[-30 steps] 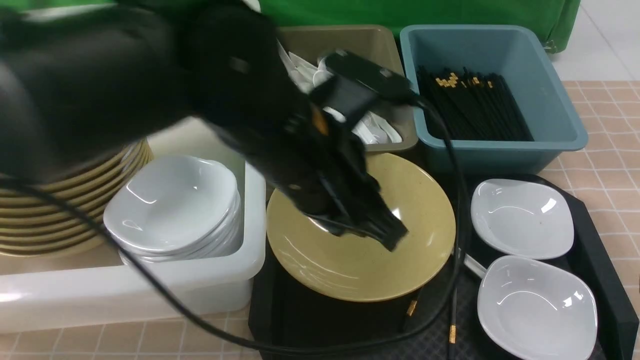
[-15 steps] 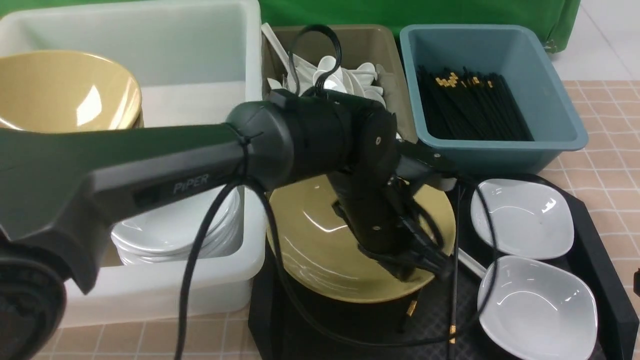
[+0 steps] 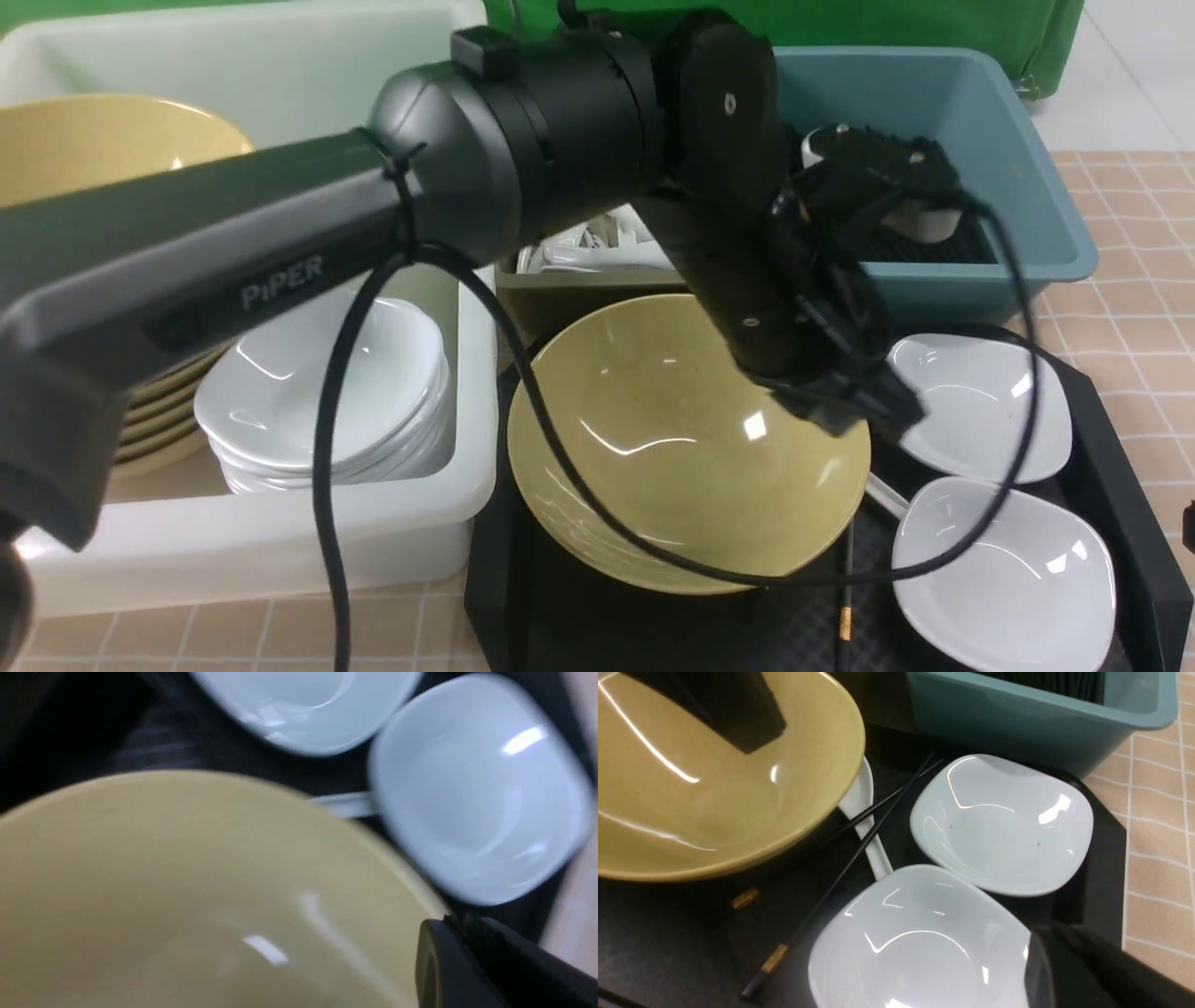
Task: On brown table put chopsticks spoon bowls plates into blue grey white boxes.
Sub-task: 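Grasp the large bowl on the tray by its rim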
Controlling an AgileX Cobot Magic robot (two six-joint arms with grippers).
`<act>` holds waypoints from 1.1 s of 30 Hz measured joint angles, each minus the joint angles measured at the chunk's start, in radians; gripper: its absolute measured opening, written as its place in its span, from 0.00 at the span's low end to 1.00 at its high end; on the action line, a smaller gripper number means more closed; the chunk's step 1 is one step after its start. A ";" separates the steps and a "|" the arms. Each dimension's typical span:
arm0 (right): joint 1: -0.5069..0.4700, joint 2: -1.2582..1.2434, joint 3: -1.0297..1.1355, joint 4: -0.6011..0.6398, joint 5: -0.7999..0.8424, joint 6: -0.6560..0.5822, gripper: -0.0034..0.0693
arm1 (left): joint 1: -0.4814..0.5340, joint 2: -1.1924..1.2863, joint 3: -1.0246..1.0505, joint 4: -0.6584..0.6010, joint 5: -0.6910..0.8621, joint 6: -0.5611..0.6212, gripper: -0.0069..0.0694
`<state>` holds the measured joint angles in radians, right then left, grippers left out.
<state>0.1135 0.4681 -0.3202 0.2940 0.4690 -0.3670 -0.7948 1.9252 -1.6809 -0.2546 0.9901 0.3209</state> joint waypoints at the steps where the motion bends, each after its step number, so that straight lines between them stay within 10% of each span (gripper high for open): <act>1: 0.000 0.000 0.000 0.000 0.000 0.001 0.10 | 0.000 0.013 0.001 0.049 0.003 -0.011 0.12; 8: 0.000 0.000 0.000 0.000 -0.007 0.001 0.10 | -0.011 0.098 0.001 0.051 0.023 -0.106 0.13; 15: 0.000 0.000 0.000 0.001 -0.015 0.001 0.10 | -0.055 0.100 -0.030 -0.167 0.057 0.085 0.32; 25: 0.000 0.000 0.000 0.001 -0.015 0.001 0.11 | 0.028 0.054 -0.110 0.330 0.161 -0.055 0.64; 33: 0.000 0.000 0.000 0.001 -0.015 0.001 0.11 | 0.143 0.148 -0.110 0.451 0.159 -0.327 0.69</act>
<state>0.1135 0.4681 -0.3202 0.2952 0.4540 -0.3660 -0.6523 2.0731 -1.7907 0.1965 1.1496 -0.0063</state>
